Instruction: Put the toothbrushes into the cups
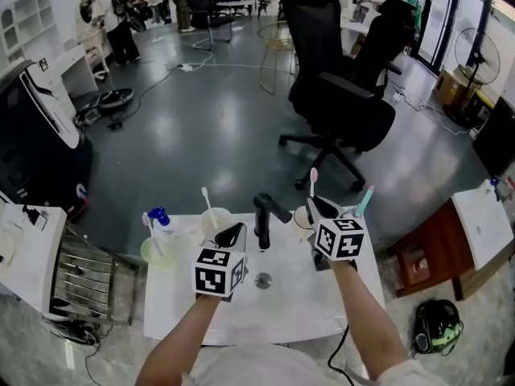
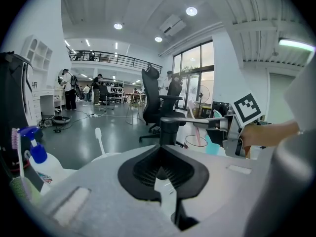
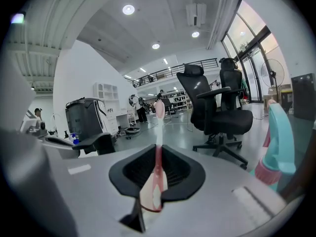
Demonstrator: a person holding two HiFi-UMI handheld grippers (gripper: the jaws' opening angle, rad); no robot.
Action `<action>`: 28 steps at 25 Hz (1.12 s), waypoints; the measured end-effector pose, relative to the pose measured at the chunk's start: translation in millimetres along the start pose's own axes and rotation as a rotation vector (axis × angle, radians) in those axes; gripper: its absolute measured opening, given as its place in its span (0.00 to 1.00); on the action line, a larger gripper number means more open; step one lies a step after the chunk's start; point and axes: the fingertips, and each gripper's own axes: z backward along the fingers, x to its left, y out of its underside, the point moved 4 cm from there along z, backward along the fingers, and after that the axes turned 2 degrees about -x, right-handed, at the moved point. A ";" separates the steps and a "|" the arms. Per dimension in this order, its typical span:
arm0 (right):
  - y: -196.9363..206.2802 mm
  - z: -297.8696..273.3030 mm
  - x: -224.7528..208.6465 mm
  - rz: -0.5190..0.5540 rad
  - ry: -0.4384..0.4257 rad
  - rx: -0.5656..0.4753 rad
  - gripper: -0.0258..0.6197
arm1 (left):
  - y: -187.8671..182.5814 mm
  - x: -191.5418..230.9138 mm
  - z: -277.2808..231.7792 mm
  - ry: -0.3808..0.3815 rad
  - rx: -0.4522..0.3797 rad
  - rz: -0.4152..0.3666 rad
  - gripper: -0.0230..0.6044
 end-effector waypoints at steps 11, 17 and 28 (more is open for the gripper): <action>25.1 -1.8 -2.5 0.034 0.026 0.083 0.10 | 1.4 1.0 -1.5 0.000 0.003 -0.009 0.04; 31.1 -2.5 -2.9 0.044 0.035 0.113 0.10 | 2.1 -0.7 -2.0 0.004 0.006 -0.011 0.04; 35.7 -1.7 -1.7 0.040 0.037 0.142 0.18 | 4.5 -3.1 -3.8 0.012 0.011 -0.009 0.04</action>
